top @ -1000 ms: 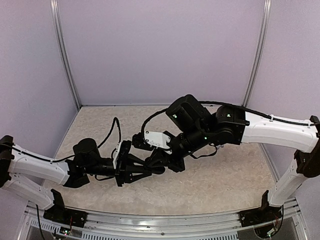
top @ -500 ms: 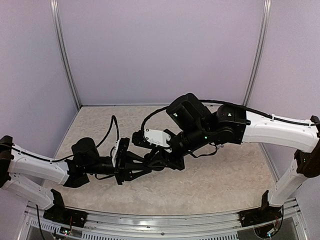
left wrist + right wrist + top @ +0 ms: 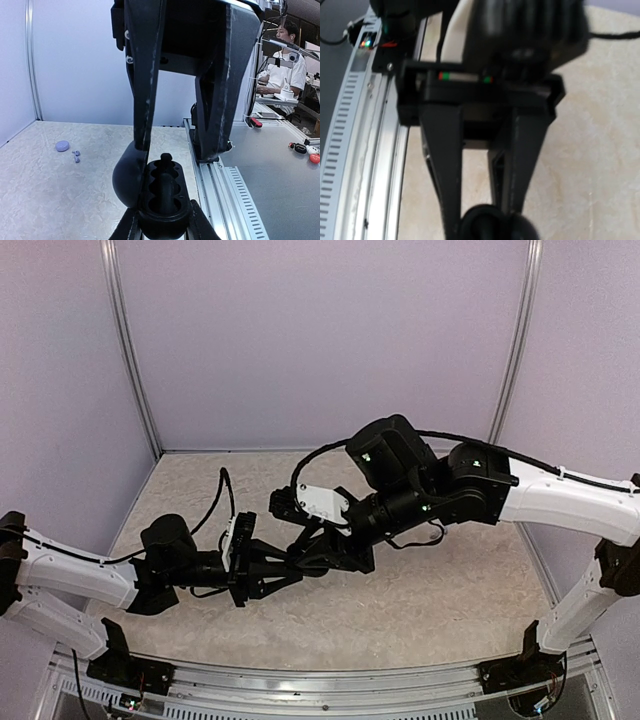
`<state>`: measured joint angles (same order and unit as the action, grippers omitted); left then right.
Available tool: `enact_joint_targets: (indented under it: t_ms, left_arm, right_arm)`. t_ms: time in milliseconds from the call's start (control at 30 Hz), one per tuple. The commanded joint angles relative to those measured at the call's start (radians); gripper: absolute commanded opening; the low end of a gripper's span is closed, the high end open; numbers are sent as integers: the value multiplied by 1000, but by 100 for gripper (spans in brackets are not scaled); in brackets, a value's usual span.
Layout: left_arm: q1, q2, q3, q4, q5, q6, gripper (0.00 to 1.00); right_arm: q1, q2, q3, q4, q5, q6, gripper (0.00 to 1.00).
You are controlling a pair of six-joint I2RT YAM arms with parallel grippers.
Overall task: Insert the wireless bluetooth earbuds into the charging case
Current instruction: Insert the left earbud into the left side groove of the charging case, then close the charging case.
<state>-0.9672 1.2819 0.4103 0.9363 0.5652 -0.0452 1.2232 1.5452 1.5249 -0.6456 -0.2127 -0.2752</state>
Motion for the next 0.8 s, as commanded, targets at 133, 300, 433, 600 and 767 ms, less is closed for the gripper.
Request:
enact_joint_targets:
  t_ms: [133,300,433,600,767]
  left_arm:
    - [-2,-4,15,50,14,-1,10]
    - [-2,-6,16,53,21,1,10]
    - [-4,-9,19,49,16,0,10]
    - [-5,-9,21,47,14,-3,10]
    - [-4,-7,27,41,5,-12,10]
  right_arm:
    - [4,-73,-15,70,19,-1,30]
    - [-101,-132,-98,136,0,48,29]
    - [-140,-137,-128,148,37,74,28]
    - [-142,-98,-134,134,48,70,27]
    - [-142,-72,-134,127,-13,55,27]
